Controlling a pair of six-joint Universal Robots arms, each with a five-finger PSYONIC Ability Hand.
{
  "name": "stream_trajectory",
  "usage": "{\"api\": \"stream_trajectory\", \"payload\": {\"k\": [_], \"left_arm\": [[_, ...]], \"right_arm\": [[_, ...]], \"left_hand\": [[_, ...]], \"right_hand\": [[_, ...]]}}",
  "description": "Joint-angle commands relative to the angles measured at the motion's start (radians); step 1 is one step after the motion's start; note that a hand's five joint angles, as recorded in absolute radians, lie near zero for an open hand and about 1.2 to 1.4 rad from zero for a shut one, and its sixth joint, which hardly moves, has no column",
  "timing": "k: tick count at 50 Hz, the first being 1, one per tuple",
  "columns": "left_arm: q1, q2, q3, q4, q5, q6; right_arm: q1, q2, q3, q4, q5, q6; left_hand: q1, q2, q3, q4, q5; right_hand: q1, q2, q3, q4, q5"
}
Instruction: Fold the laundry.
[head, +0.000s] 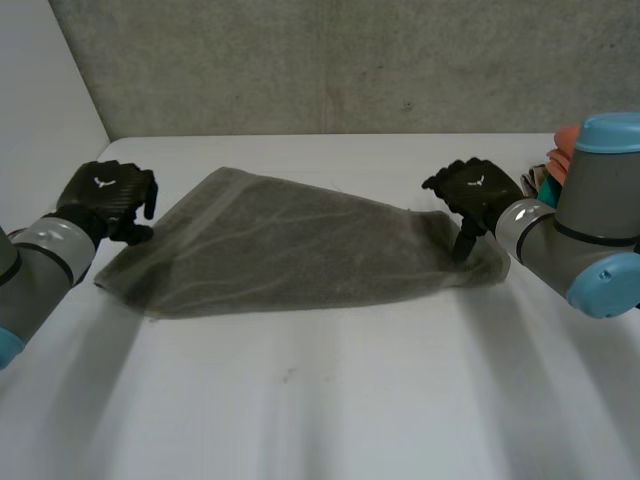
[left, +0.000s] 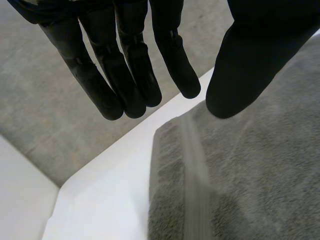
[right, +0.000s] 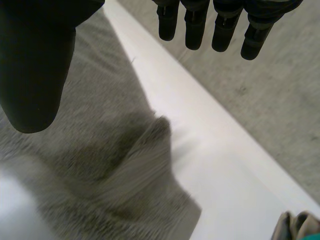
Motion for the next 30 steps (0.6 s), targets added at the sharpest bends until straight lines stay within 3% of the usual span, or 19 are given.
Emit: {"api": "stream_trajectory", "payload": {"k": [1, 4, 8, 11, 16, 21, 30], "left_arm": [[-0.014, -0.001, 0.027, -0.096, 0.015, 0.168], [-0.005, -0.003, 0.037, -0.153, 0.005, 0.283], [0.067, -0.013, 0.04, -0.218, -0.043, 0.464], [0.103, -0.024, 0.043, -0.207, -0.04, 0.521], [0.16, -0.105, 0.06, -0.173, 0.05, 0.588], [0.196, -0.194, 0.096, -0.186, 0.152, 0.616], [0.223, -0.3, 0.169, -0.189, 0.21, 0.621]], "right_arm": [[-0.002, -0.039, 0.037, -0.048, -0.002, 0.038], [-0.002, -0.042, 0.04, -0.052, -0.002, 0.039], [-0.005, -0.035, 0.044, -0.051, -0.002, 0.026], [-0.002, -0.03, 0.051, -0.052, -0.001, 0.016], [0.006, -0.013, 0.06, -0.054, 0.004, -0.017], [0.01, -0.009, 0.072, -0.06, 0.005, -0.02], [0.018, -0.002, 0.095, -0.085, 0.002, -0.019]], "left_hand": [[-0.018, -0.019, -0.018, -0.021, -0.014], [-0.239, -0.24, -0.239, -0.242, -0.235], [-0.515, -0.516, -0.515, -0.518, -0.511], [-0.528, -0.528, -0.528, -0.53, -0.523], [-0.534, -0.534, -0.534, -0.536, -0.529], [-0.519, -0.52, -0.519, -0.521, -0.514], [-0.387, -0.388, -0.387, -0.389, -0.382]], "right_hand": [[-0.048, -0.034, -0.031, -0.031, -0.047], [-0.048, -0.034, -0.031, -0.031, -0.047], [-0.048, -0.034, -0.031, -0.031, -0.047], [-0.048, -0.034, -0.031, -0.031, -0.047], [-0.048, -0.034, -0.031, -0.031, -0.047], [-0.048, -0.034, -0.031, -0.031, -0.047], [-0.048, -0.034, -0.031, -0.031, -0.047]]}}
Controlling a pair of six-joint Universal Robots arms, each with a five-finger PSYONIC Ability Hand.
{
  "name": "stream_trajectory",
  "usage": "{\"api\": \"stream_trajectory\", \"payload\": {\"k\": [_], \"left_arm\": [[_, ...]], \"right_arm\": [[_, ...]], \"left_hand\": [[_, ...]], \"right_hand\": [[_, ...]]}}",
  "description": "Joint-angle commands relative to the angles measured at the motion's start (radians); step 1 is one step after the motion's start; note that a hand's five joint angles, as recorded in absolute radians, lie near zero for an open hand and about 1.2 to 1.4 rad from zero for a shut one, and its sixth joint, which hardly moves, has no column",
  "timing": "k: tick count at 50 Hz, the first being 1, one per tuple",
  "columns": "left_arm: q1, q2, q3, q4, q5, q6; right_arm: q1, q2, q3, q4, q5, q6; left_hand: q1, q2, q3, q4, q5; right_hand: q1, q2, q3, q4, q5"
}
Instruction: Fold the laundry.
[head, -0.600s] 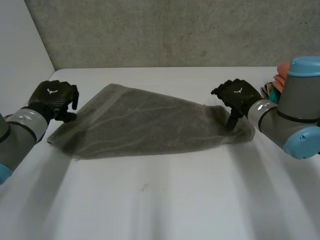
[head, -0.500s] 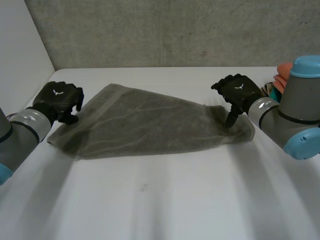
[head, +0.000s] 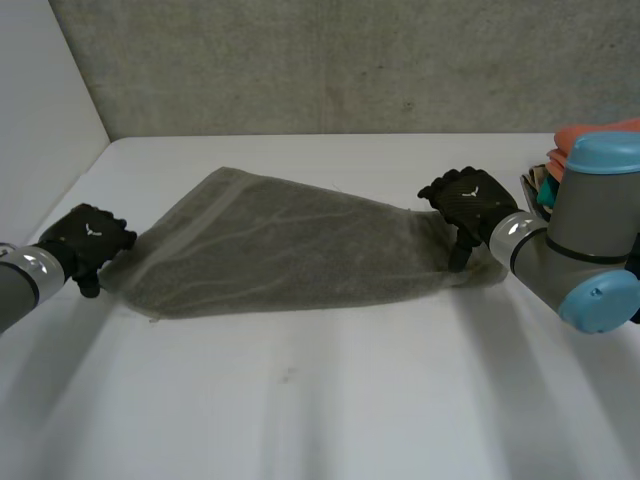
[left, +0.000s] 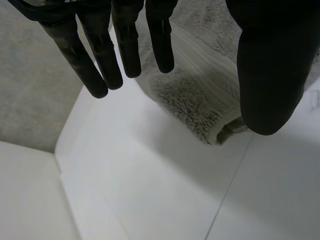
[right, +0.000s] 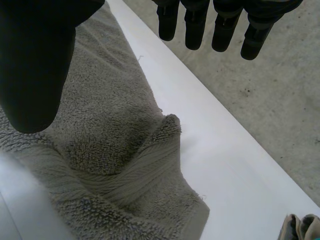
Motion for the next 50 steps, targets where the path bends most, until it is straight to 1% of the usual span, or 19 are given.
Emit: {"api": "stream_trajectory", "payload": {"k": [1, 6, 11, 15, 16, 17, 19, 23, 27, 31, 32, 36, 39, 41, 43, 44, 47, 48, 50], "left_arm": [[0.011, -0.088, 0.066, -0.002, 0.031, -0.011], [0.012, -0.121, 0.103, -0.007, 0.011, -0.008], [0.008, -0.134, 0.123, 0.012, 0.023, -0.026], [-0.002, -0.157, 0.141, 0.018, 0.026, -0.031], [-0.003, -0.162, 0.144, 0.018, 0.028, -0.033], [-0.006, -0.164, 0.15, 0.012, 0.029, -0.034], [-0.011, -0.164, 0.152, 0.003, 0.031, -0.036], [-0.02, -0.138, 0.152, -0.022, 0.032, -0.048], [-0.029, -0.09, 0.143, -0.03, 0.035, -0.098], [-0.046, -0.032, 0.134, -0.028, 0.037, -0.2], [-0.055, -0.006, 0.134, -0.023, 0.037, -0.247], [-0.077, 0.033, 0.141, -0.01, 0.029, -0.356], [-0.086, 0.044, 0.147, 0.004, 0.022, -0.402], [-0.095, 0.05, 0.155, 0.009, 0.009, -0.43], [-0.1, 0.053, 0.158, 0.009, 0.0, -0.437], [-0.103, 0.057, 0.163, 0.009, -0.007, -0.447], [-0.106, 0.073, 0.166, 0.007, -0.018, -0.453], [-0.106, 0.085, 0.164, 0.006, -0.023, -0.46], [-0.106, 0.103, 0.163, 0.006, -0.026, -0.47]], "right_arm": [[0.007, 0.004, 0.021, -0.021, -0.005, 0.005], [0.015, 0.012, 0.033, -0.028, -0.012, 0.005], [0.015, 0.018, 0.037, -0.028, -0.029, 0.007], [0.01, 0.018, 0.041, -0.028, -0.04, 0.018], [0.01, 0.018, 0.041, -0.026, -0.043, 0.021], [0.007, 0.017, 0.042, -0.021, -0.051, 0.025], [0.004, 0.017, 0.042, -0.02, -0.061, 0.027], [-0.001, 0.014, 0.036, 0.006, -0.098, 0.01], [-0.007, 0.008, 0.034, 0.066, -0.12, -0.036], [-0.002, 0.006, 0.034, 0.114, -0.126, -0.096], [0.001, 0.011, 0.034, 0.126, -0.123, -0.11], [0.019, 0.035, 0.037, 0.126, -0.114, -0.127], [0.025, 0.054, 0.036, 0.126, -0.103, -0.128], [0.03, 0.072, 0.031, 0.117, -0.086, -0.127], [0.033, 0.081, 0.028, 0.101, -0.075, -0.127], [0.036, 0.09, 0.025, 0.077, -0.063, -0.124], [0.038, 0.101, 0.025, 0.046, -0.043, -0.127], [0.042, 0.106, 0.022, 0.031, -0.031, -0.13], [0.039, 0.103, 0.019, 0.023, -0.015, -0.128]], "left_hand": [[0.169, 0.164, 0.162, 0.16, 0.158], [0.275, 0.27, 0.268, 0.266, 0.264], [0.328, 0.322, 0.321, 0.318, 0.317], [0.448, 0.443, 0.441, 0.439, 0.437], [0.515, 0.51, 0.508, 0.506, 0.504], [0.711, 0.705, 0.704, 0.701, 0.7], [0.929, 0.923, 0.921, 0.919, 0.918], [0.93, 0.924, 0.923, 0.92, 0.919], [0.93, 0.924, 0.923, 0.92, 0.919], [0.93, 0.924, 0.923, 0.92, 0.919], [0.93, 0.924, 0.923, 0.92, 0.919], [0.93, 0.924, 0.923, 0.92, 0.919], [0.93, 0.924, 0.923, 0.92, 0.919], [0.93, 0.924, 0.923, 0.92, 0.919], [0.93, 0.924, 0.923, 0.92, 0.919], [0.93, 0.924, 0.923, 0.92, 0.919], [0.93, 0.924, 0.923, 0.92, 0.919], [0.93, 0.924, 0.923, 0.92, 0.919], [0.93, 0.924, 0.923, 0.92, 0.919]], "right_hand": [[-0.048, -0.034, -0.031, -0.031, -0.047], [-0.048, -0.034, -0.031, -0.031, -0.047], [-0.048, -0.034, -0.031, -0.031, -0.047], [-0.048, -0.034, -0.031, -0.031, -0.047], [-0.048, -0.034, -0.031, -0.031, -0.047], [0.051, 0.064, 0.068, 0.068, 0.052], [0.119, 0.133, 0.136, 0.136, 0.12], [0.207, 0.221, 0.224, 0.224, 0.208], [0.277, 0.291, 0.295, 0.295, 0.278], [0.448, 0.461, 0.465, 0.465, 0.449], [0.494, 0.508, 0.512, 0.512, 0.495], [0.498, 0.512, 0.515, 0.515, 0.499], [0.501, 0.515, 0.518, 0.518, 0.502], [0.547, 0.561, 0.565, 0.565, 0.548], [0.644, 0.658, 0.661, 0.661, 0.645], [0.807, 0.821, 0.825, 0.825, 0.808], [0.985, 0.999, 1.002, 1.002, 0.986], [1.172, 1.185, 1.189, 1.189, 1.173], [1.174, 1.187, 1.191, 1.191, 1.175]]}}
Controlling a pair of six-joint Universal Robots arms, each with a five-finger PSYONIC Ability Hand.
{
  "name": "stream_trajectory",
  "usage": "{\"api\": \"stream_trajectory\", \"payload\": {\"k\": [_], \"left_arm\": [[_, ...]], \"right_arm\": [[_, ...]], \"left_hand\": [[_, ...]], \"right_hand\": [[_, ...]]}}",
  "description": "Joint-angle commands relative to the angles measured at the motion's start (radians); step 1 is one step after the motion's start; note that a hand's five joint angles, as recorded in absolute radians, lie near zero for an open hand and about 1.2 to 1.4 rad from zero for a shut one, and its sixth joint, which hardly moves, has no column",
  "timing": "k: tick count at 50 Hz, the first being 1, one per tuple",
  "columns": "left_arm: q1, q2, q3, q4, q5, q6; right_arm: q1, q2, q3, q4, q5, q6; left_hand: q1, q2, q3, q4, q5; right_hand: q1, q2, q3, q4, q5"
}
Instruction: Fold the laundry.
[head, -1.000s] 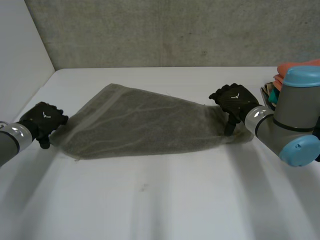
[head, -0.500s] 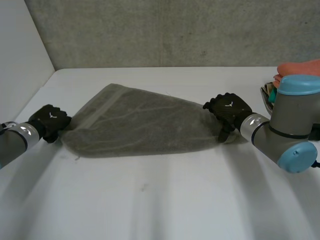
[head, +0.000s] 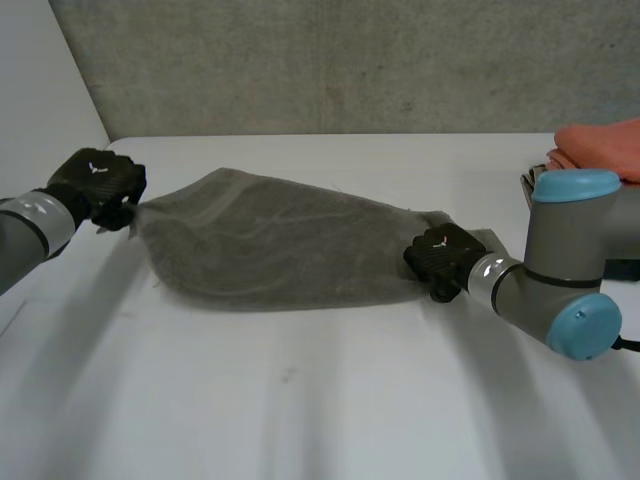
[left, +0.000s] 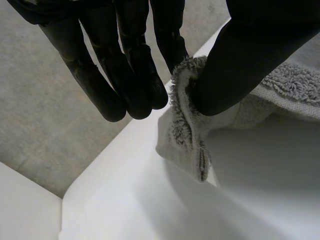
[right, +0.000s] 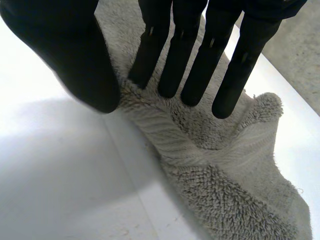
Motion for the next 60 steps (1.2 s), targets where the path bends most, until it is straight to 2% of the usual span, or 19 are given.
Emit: {"api": "stream_trajectory", "payload": {"k": [1, 5, 12, 15, 19, 24, 29, 35, 36, 37, 39, 40, 44, 47, 48, 51, 58, 60], "left_arm": [[-0.004, 0.048, 0.003, -0.002, -0.024, -0.025], [-0.008, 0.109, -0.008, -0.016, -0.032, -0.068], [-0.018, 0.276, -0.014, -0.077, -0.038, -0.202], [-0.022, 0.37, -0.011, -0.093, -0.036, -0.272], [-0.039, 0.474, -0.005, -0.096, -0.038, -0.344], [-0.068, 0.552, 0.004, -0.104, -0.044, -0.396], [-0.122, 0.517, -0.011, -0.117, -0.052, -0.385], [-0.166, 0.453, -0.045, -0.148, -0.088, -0.319], [-0.177, 0.438, -0.055, -0.159, -0.104, -0.295], [-0.188, 0.427, -0.066, -0.163, -0.117, -0.275], [-0.2, 0.421, -0.074, -0.166, -0.13, -0.259], [-0.205, 0.418, -0.077, -0.168, -0.134, -0.252], [-0.225, 0.421, -0.075, -0.173, -0.15, -0.246], [-0.235, 0.433, -0.066, -0.177, -0.153, -0.25], [-0.245, 0.448, -0.058, -0.182, -0.154, -0.253], [-0.257, 0.474, -0.046, -0.189, -0.154, -0.262], [-0.311, 0.536, 0.004, -0.208, -0.159, -0.287], [-0.33, 0.542, 0.032, -0.216, -0.167, -0.292]], "right_arm": [[0.002, 0.011, -0.007, -0.058, 0.057, 0.004], [-0.007, -0.049, 0.017, -0.062, 0.059, 0.036], [-0.079, -0.335, 0.037, -0.027, 0.022, 0.13], [-0.126, -0.431, 0.004, 0.007, -0.03, 0.18], [-0.162, -0.463, -0.102, 0.024, -0.084, 0.26], [-0.149, -0.367, -0.297, 0.019, -0.084, 0.344], [-0.088, -0.126, -0.501, 0.028, -0.046, 0.332], [-0.045, 0.113, -0.631, 0.039, 0.012, 0.272], [-0.034, 0.168, -0.647, 0.036, 0.028, 0.236], [-0.024, 0.213, -0.656, 0.033, 0.043, 0.207], [-0.017, 0.247, -0.667, 0.03, 0.065, 0.176], [-0.014, 0.259, -0.673, 0.028, 0.075, 0.167], [-0.004, 0.27, -0.707, 0.008, 0.182, 0.162], [-0.002, 0.22, -0.695, 0.018, 0.22, 0.195], [-0.002, 0.165, -0.664, 0.037, 0.232, 0.221], [0.001, 0.077, -0.574, 0.079, 0.232, 0.249], [-0.011, -0.176, -0.199, 0.142, 0.198, 0.295], [-0.022, -0.233, -0.077, 0.143, 0.169, 0.315]], "left_hand": [[0.245, 0.201, 0.209, 0.202, 0.229], [0.245, 0.201, 0.209, 0.202, 0.229], [0.245, 0.201, 0.209, 0.202, 0.229], [0.245, 0.201, 0.209, 0.202, 0.229], [0.245, 0.201, 0.209, 0.202, 0.229], [0.245, 0.201, 0.209, 0.202, 0.229], [0.245, 0.201, 0.209, 0.202, 0.229], [0.245, 0.201, 0.209, 0.202, 0.229], [0.245, 0.201, 0.209, 0.202, 0.229], [0.245, 0.201, 0.209, 0.202, 0.229], [0.245, 0.201, 0.209, 0.202, 0.229], [0.245, 0.201, 0.209, 0.202, 0.229], [0.245, 0.201, 0.209, 0.202, 0.229], [0.245, 0.201, 0.209, 0.202, 0.229], [0.245, 0.201, 0.209, 0.202, 0.229], [0.245, 0.201, 0.209, 0.202, 0.229], [0.245, 0.201, 0.209, 0.202, 0.229], [0.245, 0.201, 0.209, 0.202, 0.229]], "right_hand": [[0.341, 0.325, 0.331, 0.33, 0.338], [0.341, 0.325, 0.331, 0.33, 0.338], [0.341, 0.325, 0.331, 0.33, 0.338], [0.341, 0.325, 0.331, 0.33, 0.338], [0.341, 0.325, 0.331, 0.33, 0.338], [0.341, 0.325, 0.331, 0.33, 0.338], [0.341, 0.325, 0.331, 0.33, 0.338], [0.341, 0.325, 0.331, 0.33, 0.338], [0.169, 0.153, 0.159, 0.158, 0.166], [-0.269, -0.284, -0.278, -0.28, -0.272], [-0.699, -0.715, -0.709, -0.711, -0.703], [-0.841, -0.857, -0.851, -0.852, -0.844], [-0.881, -0.897, -0.89, -0.892, -0.884], [-0.881, -0.897, -0.89, -0.892, -0.884], [-0.881, -0.897, -0.89, -0.892, -0.884], [-0.881, -0.897, -0.89, -0.892, -0.884], [-0.881, -0.897, -0.89, -0.892, -0.884], [-0.685, -0.701, -0.695, -0.697, -0.689]]}}
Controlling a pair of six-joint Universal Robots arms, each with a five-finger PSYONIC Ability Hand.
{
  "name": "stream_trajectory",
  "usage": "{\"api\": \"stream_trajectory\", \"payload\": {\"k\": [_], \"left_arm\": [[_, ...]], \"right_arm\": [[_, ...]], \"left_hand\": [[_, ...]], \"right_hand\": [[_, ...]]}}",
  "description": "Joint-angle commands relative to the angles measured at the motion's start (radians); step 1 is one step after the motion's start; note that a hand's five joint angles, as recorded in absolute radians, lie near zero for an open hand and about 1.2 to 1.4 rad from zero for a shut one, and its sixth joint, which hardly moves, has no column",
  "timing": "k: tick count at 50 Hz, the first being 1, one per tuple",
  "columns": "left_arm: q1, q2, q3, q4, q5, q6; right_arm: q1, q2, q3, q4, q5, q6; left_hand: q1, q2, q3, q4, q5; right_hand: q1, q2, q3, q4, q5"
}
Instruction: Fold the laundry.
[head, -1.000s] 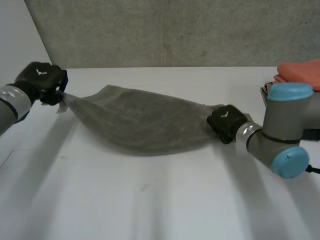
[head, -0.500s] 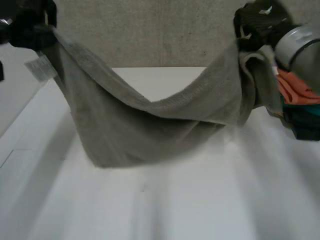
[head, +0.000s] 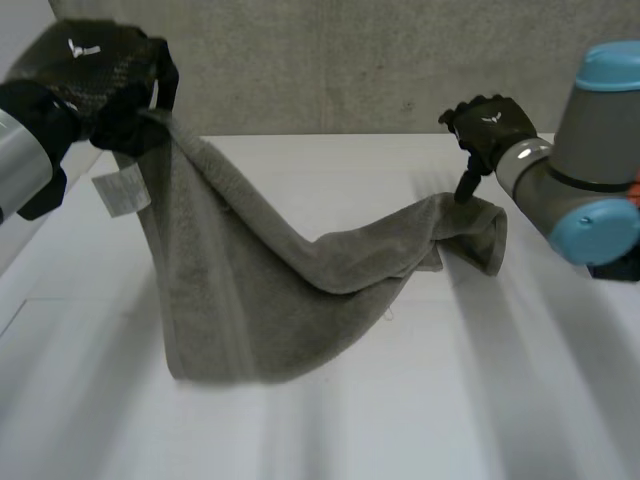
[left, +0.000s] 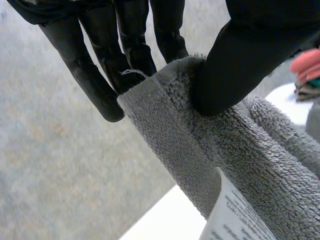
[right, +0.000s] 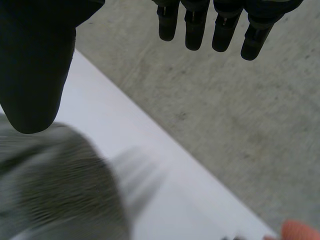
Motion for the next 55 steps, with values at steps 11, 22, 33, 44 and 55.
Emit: {"api": "stream_trajectory", "payload": {"k": [11, 22, 33, 44, 55], "left_arm": [[-0.103, 0.031, 0.13, -0.033, -0.072, -0.02], [-0.107, 0.026, 0.107, -0.028, -0.079, -0.024], [-0.083, 0.026, 0.087, -0.026, -0.075, -0.021], [-0.061, -0.002, 0.084, -0.023, -0.072, -0.018], [-0.041, -0.011, 0.09, -0.022, -0.075, -0.024]], "right_arm": [[-0.056, -0.247, 0.68, -0.069, -0.23, 0.097], [-0.021, -0.067, 0.587, -0.22, -0.173, 0.109], [0.037, -0.004, 0.487, -0.316, -0.098, 0.102], [0.083, 0.14, 0.303, -0.315, -0.098, 0.111], [0.12, 0.27, 0.113, -0.286, -0.083, 0.123]], "left_hand": [[0.245, 0.198, 0.206, 0.198, 0.229], [0.245, 0.198, 0.206, 0.198, 0.229], [0.245, 0.198, 0.206, 0.198, 0.229], [0.245, 0.198, 0.206, 0.198, 0.229], [0.245, 0.198, 0.206, 0.198, 0.229]], "right_hand": [[0.614, 0.628, 0.633, 0.631, 0.616], [0.251, 0.265, 0.27, 0.267, 0.253], [0.224, 0.238, 0.243, 0.24, 0.226], [0.306, 0.32, 0.325, 0.322, 0.308], [0.561, 0.575, 0.58, 0.578, 0.563]]}}
